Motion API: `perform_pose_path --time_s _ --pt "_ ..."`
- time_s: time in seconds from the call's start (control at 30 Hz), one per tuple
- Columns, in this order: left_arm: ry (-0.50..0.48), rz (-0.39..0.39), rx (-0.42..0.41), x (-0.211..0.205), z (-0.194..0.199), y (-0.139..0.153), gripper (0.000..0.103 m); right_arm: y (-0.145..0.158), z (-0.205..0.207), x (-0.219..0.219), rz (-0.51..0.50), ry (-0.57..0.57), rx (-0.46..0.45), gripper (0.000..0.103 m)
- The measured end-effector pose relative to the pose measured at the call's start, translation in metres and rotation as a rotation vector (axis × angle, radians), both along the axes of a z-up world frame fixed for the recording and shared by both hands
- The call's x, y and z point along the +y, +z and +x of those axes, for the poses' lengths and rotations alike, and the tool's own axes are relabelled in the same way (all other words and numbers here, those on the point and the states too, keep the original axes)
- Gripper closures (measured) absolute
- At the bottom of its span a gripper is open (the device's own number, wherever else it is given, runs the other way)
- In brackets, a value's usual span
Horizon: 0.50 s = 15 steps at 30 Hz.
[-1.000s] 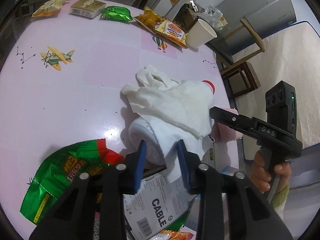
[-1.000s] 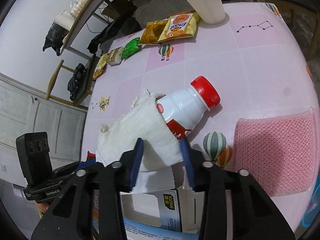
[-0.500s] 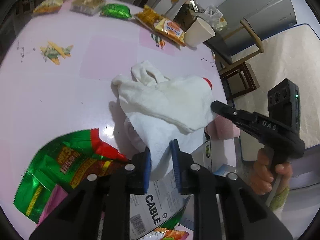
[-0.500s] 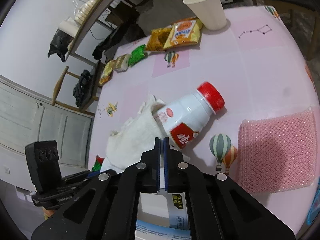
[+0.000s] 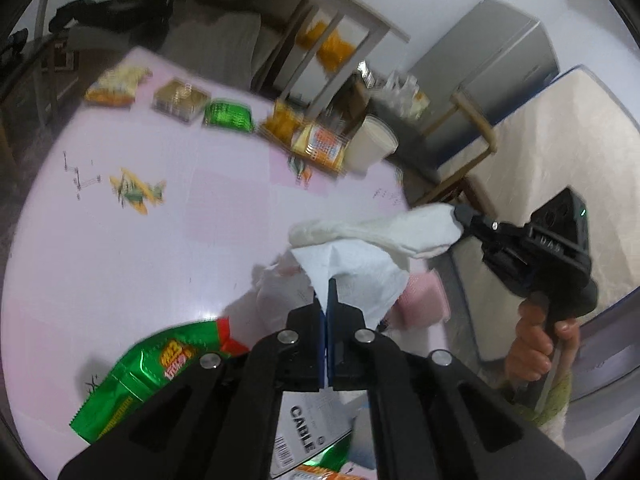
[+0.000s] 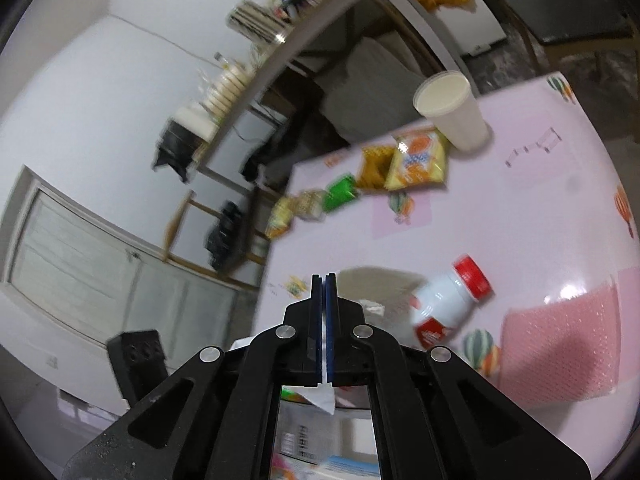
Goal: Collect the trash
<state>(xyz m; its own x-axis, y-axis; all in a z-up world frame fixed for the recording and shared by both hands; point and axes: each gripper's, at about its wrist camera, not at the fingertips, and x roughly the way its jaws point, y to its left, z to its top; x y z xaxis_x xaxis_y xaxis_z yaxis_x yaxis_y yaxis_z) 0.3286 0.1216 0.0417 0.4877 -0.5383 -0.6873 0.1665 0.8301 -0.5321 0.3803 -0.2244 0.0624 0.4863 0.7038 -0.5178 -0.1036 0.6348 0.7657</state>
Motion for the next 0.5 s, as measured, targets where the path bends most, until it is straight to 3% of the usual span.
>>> perform_pose_path --time_s 0.27,0.5 --pt "0.006 -0.038 -0.104 -0.008 -0.018 0.053 0.103 0.066 -0.026 -0.031 0.066 -0.064 -0.148 0.103" --pt "-0.108 -0.026 -0.17 -0.064 -0.05 0.088 0.103 0.113 -0.11 -0.111 0.032 -0.201 -0.275 0.103"
